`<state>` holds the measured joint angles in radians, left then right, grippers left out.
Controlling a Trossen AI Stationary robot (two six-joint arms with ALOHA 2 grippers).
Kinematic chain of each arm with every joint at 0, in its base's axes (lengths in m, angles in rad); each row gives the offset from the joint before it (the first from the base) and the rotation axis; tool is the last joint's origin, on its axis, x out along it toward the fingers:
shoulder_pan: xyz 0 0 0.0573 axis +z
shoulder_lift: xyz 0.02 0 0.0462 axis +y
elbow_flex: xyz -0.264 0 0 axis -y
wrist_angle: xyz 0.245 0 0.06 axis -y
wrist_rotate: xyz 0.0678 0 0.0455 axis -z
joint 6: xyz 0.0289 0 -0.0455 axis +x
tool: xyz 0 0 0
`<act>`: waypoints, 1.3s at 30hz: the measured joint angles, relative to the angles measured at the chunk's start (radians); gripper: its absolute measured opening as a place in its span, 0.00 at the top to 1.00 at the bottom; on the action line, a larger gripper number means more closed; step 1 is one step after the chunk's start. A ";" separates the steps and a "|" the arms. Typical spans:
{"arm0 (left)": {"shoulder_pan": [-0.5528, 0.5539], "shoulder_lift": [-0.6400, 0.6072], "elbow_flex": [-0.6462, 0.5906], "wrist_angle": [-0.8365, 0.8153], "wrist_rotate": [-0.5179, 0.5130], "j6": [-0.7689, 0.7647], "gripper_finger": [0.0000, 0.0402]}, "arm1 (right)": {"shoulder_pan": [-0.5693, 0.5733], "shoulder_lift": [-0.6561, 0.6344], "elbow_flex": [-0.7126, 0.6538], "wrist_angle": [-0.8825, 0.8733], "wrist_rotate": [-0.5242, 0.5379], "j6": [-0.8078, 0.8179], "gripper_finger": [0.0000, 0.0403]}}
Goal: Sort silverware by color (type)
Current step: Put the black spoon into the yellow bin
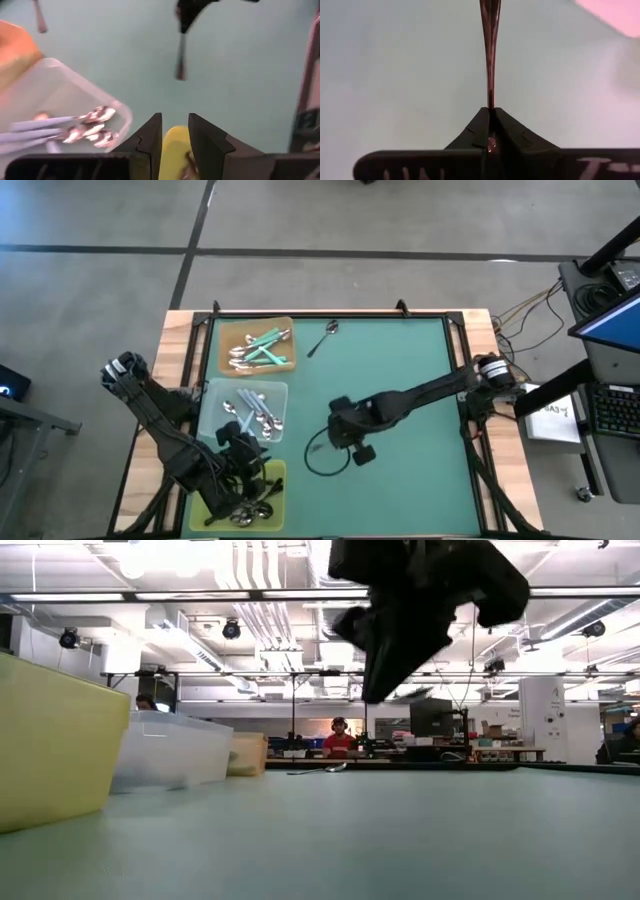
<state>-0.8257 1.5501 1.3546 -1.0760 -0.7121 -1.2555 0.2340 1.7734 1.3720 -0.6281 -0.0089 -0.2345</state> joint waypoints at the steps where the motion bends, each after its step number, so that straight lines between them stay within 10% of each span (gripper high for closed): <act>1: 0.000 0.000 -0.010 0.036 -0.014 -0.014 0.81 | -0.005 -0.023 0.000 -0.015 0.024 0.000 0.98; 11: 0.077 0.000 -0.272 0.659 -0.502 0.042 0.81 | -0.027 -0.269 0.002 -0.037 0.236 0.105 0.98; 16: 0.109 -0.059 -0.375 0.703 -0.718 -0.034 0.81 | -0.027 -0.384 0.003 -0.020 0.267 0.105 0.98; 32: 0.279 -0.141 -0.452 1.091 -0.473 0.370 0.81 | -0.121 -0.365 0.003 0.123 0.402 -0.047 0.98; 39: 0.488 -0.142 -0.452 1.102 -0.135 0.483 0.81 | -0.239 -0.355 0.003 0.141 0.403 -0.056 0.98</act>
<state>-0.3376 1.4086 0.9026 0.0261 -0.8466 -0.7728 -0.0050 1.4181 1.3754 -0.4873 0.3938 -0.2905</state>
